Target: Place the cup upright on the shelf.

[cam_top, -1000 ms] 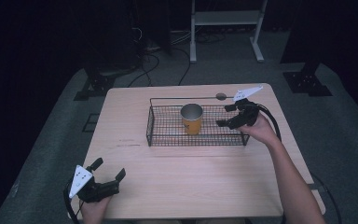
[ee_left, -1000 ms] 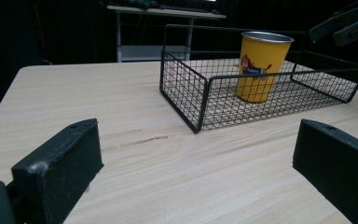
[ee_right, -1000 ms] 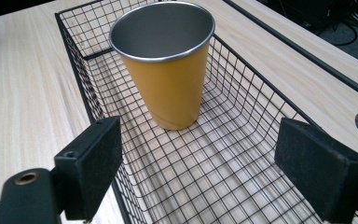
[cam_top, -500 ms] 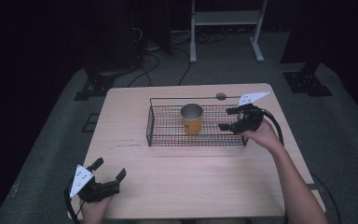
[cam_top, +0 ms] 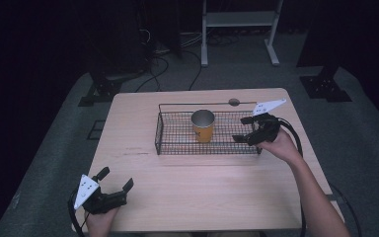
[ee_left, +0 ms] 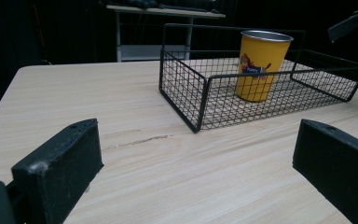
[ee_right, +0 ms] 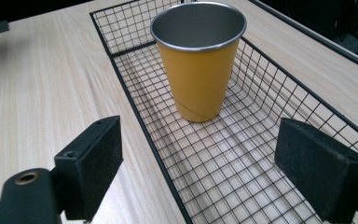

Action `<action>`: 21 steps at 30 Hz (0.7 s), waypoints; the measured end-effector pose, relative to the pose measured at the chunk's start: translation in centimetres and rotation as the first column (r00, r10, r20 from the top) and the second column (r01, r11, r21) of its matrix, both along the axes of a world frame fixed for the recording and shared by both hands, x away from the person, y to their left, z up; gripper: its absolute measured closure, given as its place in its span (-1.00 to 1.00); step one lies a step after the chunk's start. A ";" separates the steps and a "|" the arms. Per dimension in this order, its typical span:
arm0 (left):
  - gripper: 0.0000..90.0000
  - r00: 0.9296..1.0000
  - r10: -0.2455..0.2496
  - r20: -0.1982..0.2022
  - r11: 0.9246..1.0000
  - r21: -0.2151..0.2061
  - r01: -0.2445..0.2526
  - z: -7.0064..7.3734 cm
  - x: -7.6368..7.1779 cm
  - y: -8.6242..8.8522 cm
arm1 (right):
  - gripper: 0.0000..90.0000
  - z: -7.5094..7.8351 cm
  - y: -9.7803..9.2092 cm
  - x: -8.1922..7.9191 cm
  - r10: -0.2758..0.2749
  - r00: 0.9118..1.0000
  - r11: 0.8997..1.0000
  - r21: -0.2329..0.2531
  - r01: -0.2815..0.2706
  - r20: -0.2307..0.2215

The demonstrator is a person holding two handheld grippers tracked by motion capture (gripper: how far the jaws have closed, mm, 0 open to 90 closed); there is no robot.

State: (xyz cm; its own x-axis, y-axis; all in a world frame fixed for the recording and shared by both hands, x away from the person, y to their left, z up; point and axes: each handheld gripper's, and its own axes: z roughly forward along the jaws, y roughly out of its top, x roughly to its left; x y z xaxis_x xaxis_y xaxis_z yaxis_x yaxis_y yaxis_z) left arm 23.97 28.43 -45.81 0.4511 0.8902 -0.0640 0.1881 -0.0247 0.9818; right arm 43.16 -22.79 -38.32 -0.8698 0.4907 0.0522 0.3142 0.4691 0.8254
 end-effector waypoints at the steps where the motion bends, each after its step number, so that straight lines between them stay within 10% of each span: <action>1: -1.00 1.000 0.000 0.000 1.000 0.000 0.000 0.0 0.0 0.0 | -0.68 -0.1 -0.1 -0.1 -0.002 1.000 1.000 0.003 0.002 -0.004; 21: -1.00 1.000 0.000 0.000 1.000 0.002 0.000 0.0 0.0 0.0 | -0.68 -2.5 -2.6 -1.9 -0.034 0.999 0.999 0.026 0.035 -0.039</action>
State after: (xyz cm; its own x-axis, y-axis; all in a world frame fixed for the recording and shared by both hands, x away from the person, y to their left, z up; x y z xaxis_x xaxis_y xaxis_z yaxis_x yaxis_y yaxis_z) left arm 23.98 28.40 -45.83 0.4512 0.8902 -0.0627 0.1885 -0.0265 0.9817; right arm 41.23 -25.36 -40.84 -0.8493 0.5185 0.0993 0.3621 0.4352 0.8243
